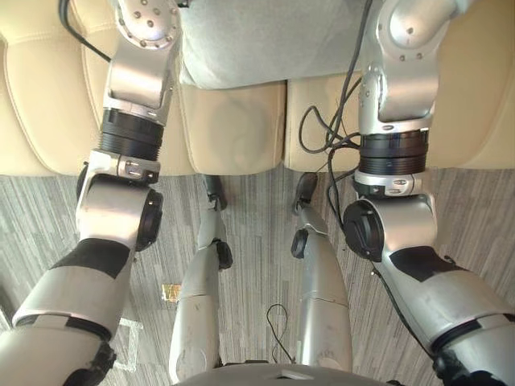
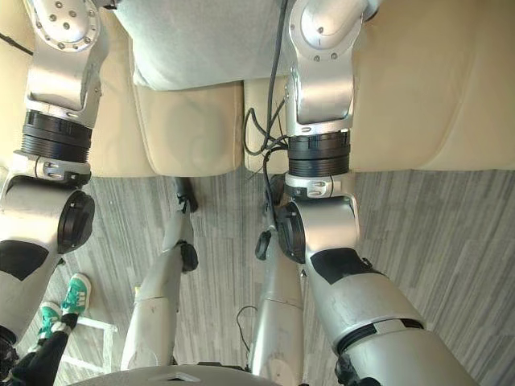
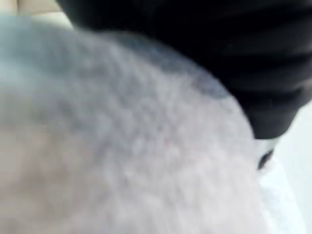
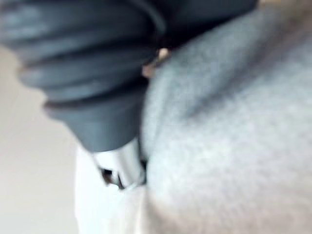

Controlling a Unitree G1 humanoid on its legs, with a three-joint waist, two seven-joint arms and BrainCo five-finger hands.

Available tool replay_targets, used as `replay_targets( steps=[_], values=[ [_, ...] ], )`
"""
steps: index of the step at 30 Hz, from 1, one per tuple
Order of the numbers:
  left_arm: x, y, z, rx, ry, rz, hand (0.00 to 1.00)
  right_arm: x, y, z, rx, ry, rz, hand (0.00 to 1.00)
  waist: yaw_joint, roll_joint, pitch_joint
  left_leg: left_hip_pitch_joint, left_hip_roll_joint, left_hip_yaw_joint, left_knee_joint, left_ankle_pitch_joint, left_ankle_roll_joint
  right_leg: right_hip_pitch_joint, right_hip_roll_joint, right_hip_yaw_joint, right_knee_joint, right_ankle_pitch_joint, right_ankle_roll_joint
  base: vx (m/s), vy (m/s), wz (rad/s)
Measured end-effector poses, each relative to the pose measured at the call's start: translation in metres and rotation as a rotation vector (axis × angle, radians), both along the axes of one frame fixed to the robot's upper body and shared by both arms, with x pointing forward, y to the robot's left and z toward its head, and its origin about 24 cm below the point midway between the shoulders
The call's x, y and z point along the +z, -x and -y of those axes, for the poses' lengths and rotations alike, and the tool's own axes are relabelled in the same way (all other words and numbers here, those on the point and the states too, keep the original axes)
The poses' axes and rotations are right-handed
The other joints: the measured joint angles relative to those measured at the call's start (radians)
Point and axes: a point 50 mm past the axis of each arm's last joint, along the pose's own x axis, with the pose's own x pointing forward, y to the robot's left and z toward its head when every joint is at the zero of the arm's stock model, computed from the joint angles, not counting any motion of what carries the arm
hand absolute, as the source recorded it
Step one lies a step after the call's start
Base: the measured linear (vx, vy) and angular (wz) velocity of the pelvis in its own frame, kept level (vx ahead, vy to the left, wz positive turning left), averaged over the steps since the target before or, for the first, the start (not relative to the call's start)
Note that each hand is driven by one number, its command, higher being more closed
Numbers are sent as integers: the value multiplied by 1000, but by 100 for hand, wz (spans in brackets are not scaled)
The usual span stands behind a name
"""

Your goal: Pick up cushions and gather them together orderly.

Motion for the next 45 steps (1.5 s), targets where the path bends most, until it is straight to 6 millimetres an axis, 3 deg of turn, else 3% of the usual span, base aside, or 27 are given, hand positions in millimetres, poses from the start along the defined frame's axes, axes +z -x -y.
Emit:
replay_targets(
  steps=[3,8,13,14,15,16,17,18,19,22,25,27,28,31,32,33,35,36,37,40,45],
  values=[
    [4,2,-10,23,14,10,0,2,1,2,-9,3,6,0,-11,0,0,-11,3,0,0,11,13,-17,6,1,9,-2,-4,-26,-80,-4],
    [7,6,-28,60,1,17,0,-1,0,24,-52,-14,-6,0,-29,0,0,-19,3,3,0,11,13,-40,7,11,26,-1,-7,-26,-71,-3],
    [-13,9,-69,107,35,-12,0,-12,-2,62,-106,-31,-44,0,-39,0,0,-16,5,-1,0,11,13,-40,7,10,38,0,-9,-43,-69,1],
    [-21,10,-82,121,53,-22,0,-16,-2,72,-114,-30,-58,0,-39,0,0,-13,5,-3,0,5,8,-39,7,11,41,-1,-10,-45,-63,-11],
    [-35,12,-102,149,72,-46,0,-22,-1,81,-121,-19,-70,0,-33,0,0,1,11,-2,0,-46,23,-38,14,13,48,-2,-11,-59,-95,-23],
    [-50,14,-123,190,99,-84,0,-28,2,87,-124,2,-73,0,-34,0,0,9,14,4,0,-69,62,-38,18,24,58,-3,-10,-48,-80,-22],
    [-56,14,-130,200,109,-101,0,-32,3,91,-129,11,-77,0,-37,0,0,12,11,4,0,-69,62,-37,15,26,62,-4,-8,-40,-93,-2],
    [-77,15,-147,225,148,-152,0,-43,5,103,-159,25,-99,0,-42,0,0,26,2,4,0,-67,64,-28,7,30,76,-11,-4,-18,-64,11],
    [-84,16,-152,232,159,-170,0,-46,4,106,-160,29,-112,0,-43,0,0,32,0,4,0,-65,67,-23,6,31,78,-14,-3,-24,-108,10],
    [-133,20,-178,260,211,-300,0,-75,-1,120,-165,77,-210,0,-44,-1,-1,85,0,2,0,-72,70,29,6,32,84,-27,-2,-8,-118,0],
    [-175,37,-189,260,241,-375,0,-113,4,122,-140,158,-303,0,-43,-1,-1,135,1,-4,4,-82,73,81,6,22,90,-41,-4,4,-133,1],
    [-212,54,-178,228,248,-418,0,-159,13,123,-114,194,-419,0,-46,-1,-2,164,9,-20,44,-100,85,142,6,2,89,-58,-5,18,-124,12],
    [-223,57,-175,219,255,-441,0,-169,14,123,-102,191,-446,0,-48,-1,-2,176,10,-24,48,-105,85,158,6,-3,88,-61,-4,25,-143,7],
    [-315,80,-146,141,346,-706,0,-247,23,110,11,159,-679,0,-50,-4,-12,273,29,-33,106,-164,77,297,12,-24,58,-77,-5,29,-111,-5],
    [-329,85,-141,126,359,-752,0,-260,25,108,30,160,-722,0,-50,-5,-18,284,33,-34,116,-174,78,317,16,-27,51,-79,-5,52,-132,-16],
    [-365,101,-127,82,414,-871,0,-293,34,98,77,178,-840,0,-47,-12,-41,314,47,-32,149,-205,77,369,26,-31,24,-80,-5,51,-102,-19],
    [-409,122,-111,41,497,-1030,0,-331,46,86,152,163,-976,0,-42,-18,-57,375,68,-29,189,-250,68,459,45,-33,-13,-86,-5,65,-89,-23],
    [-419,128,-107,36,508,-1072,0,-342,48,83,169,155,-1016,0,-39,-22,-59,394,73,-27,200,-254,68,485,51,-31,-20,-82,-6,72,-76,-34],
    [-446,145,-98,12,524,-1197,0,-374,58,76,206,145,-1142,0,-32,-35,-77,444,88,-11,231,-284,62,544,64,-22,-39,-79,-3,45,-39,-32],
    [-485,179,-88,-4,565,-1389,0,-429,83,66,255,138,-1378,0,-18,-49,-118,514,115,5,277,-340,52,640,94,-6,-92,-79,-4,59,-25,-38],
    [-519,213,-75,-11,550,-1605,0,-482,120,65,277,60,-1632,0,-17,-56,-157,598,127,16,319,-390,45,753,95,-8,-136,-72,5,42,38,-13]
  ],
)
